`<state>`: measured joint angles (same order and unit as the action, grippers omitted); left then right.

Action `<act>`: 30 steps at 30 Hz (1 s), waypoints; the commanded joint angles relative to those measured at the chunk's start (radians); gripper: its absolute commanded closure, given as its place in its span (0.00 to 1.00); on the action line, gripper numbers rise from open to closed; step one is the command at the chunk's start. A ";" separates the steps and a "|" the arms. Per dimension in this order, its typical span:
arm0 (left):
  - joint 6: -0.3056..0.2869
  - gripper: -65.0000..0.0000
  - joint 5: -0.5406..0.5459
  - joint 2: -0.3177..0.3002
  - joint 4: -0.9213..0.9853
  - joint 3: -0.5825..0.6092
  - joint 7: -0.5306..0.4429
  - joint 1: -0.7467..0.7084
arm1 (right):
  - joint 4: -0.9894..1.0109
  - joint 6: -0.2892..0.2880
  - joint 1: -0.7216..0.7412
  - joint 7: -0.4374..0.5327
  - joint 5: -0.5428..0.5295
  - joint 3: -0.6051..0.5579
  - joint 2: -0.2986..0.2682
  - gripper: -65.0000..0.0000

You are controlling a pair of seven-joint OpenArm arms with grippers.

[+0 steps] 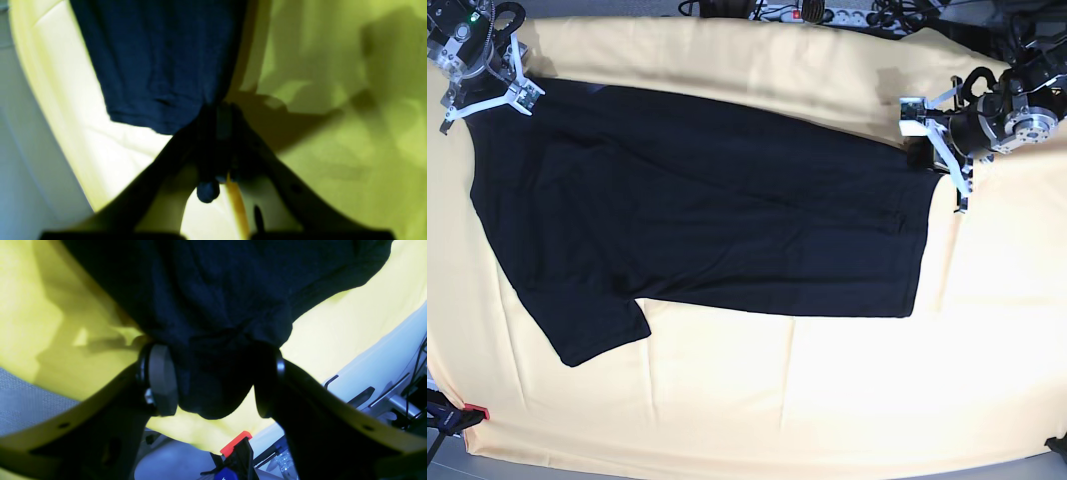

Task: Fold the T-shirt properly
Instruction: 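Regrip the shoulder corners and smooth the shirt flat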

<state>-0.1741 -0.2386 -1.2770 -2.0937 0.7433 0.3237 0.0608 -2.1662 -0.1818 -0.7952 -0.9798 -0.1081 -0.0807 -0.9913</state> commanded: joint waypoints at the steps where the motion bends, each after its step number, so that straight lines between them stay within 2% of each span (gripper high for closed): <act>1: 0.098 1.00 -0.052 -0.018 -0.016 -0.018 -0.008 0.023 | -0.013 0.010 0.000 0.000 0.013 0.010 -0.017 0.45; 4: 0.172 1.00 -0.076 -0.008 -0.016 -0.018 0.001 0.023 | -0.013 0.010 0.000 0.000 0.013 0.010 -0.017 0.45; 8: 0.161 1.00 -0.077 0.010 -0.016 -0.018 0.021 0.023 | -0.013 0.010 0.000 0.000 0.013 0.010 -0.018 0.45; 11: 0.219 1.00 -0.098 0.017 -0.016 -0.018 0.026 0.023 | -0.013 0.010 0.000 0.000 0.012 0.010 -0.017 0.45; 14: 0.209 1.00 -0.093 0.017 -0.016 -0.018 0.031 0.022 | -0.013 0.010 0.000 0.000 0.013 0.010 -0.017 0.45; 19: 0.097 1.00 -0.039 0.015 -0.016 -0.018 0.048 0.023 | -0.013 0.010 0.000 0.000 0.012 0.010 -0.017 0.46; 20: 0.063 1.00 -0.027 0.013 -0.016 -0.018 0.046 0.022 | -0.013 0.005 0.000 -0.001 0.012 0.010 -0.017 0.53; 21: 0.024 1.00 -0.011 0.011 -0.016 -0.018 0.043 0.023 | -0.013 -0.001 0.000 -0.006 0.012 0.010 -0.018 0.67; 23: -0.060 1.00 0.014 0.006 -0.016 -0.018 0.040 0.023 | -0.013 -0.001 0.000 -0.017 0.012 0.010 -0.017 1.00; 28: -0.247 1.00 0.068 -0.034 -0.019 -0.018 0.010 0.023 | -0.013 -0.002 0.000 -0.031 0.013 0.010 -0.018 1.00; 30: -0.301 1.00 0.093 -0.056 -0.025 -0.018 0.010 0.023 | -0.013 -0.010 0.000 -0.056 0.012 0.010 -0.018 1.00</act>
<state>-0.4824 -0.1421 -1.3079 -2.1056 0.7345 0.3328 0.0753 -2.1662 -0.1967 -0.7952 -1.0199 -0.1120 -0.0807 -0.9913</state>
